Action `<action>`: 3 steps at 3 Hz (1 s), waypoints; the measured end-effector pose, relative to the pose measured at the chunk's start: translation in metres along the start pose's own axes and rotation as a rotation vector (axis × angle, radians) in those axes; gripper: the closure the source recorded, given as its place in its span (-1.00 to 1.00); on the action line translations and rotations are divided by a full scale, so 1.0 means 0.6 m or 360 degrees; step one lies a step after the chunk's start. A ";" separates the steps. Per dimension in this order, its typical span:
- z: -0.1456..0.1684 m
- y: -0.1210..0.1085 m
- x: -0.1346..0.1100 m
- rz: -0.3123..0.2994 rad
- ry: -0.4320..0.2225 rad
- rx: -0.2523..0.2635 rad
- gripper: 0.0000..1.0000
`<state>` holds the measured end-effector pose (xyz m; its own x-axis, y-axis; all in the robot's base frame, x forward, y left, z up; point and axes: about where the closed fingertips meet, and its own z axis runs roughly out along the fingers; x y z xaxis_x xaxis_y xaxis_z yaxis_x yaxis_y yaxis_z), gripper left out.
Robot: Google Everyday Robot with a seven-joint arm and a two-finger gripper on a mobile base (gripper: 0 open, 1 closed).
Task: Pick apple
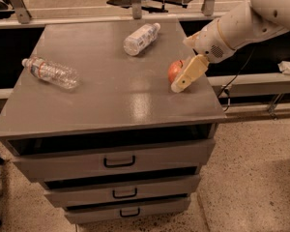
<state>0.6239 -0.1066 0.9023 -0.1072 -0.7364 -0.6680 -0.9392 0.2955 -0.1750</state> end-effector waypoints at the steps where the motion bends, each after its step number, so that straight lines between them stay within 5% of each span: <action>1: 0.022 -0.023 0.022 0.0060 0.0019 0.0007 -1.00; 2: 0.032 -0.044 0.044 0.0117 0.0033 0.0023 -1.00; 3: 0.035 -0.049 0.059 0.0154 0.0034 0.0013 -0.70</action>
Offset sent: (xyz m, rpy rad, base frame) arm 0.0423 -0.0324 -0.0360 0.0054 0.0536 -0.1139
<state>0.6548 -0.1287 0.8685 -0.2042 -0.7169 -0.6666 -0.9214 0.3708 -0.1166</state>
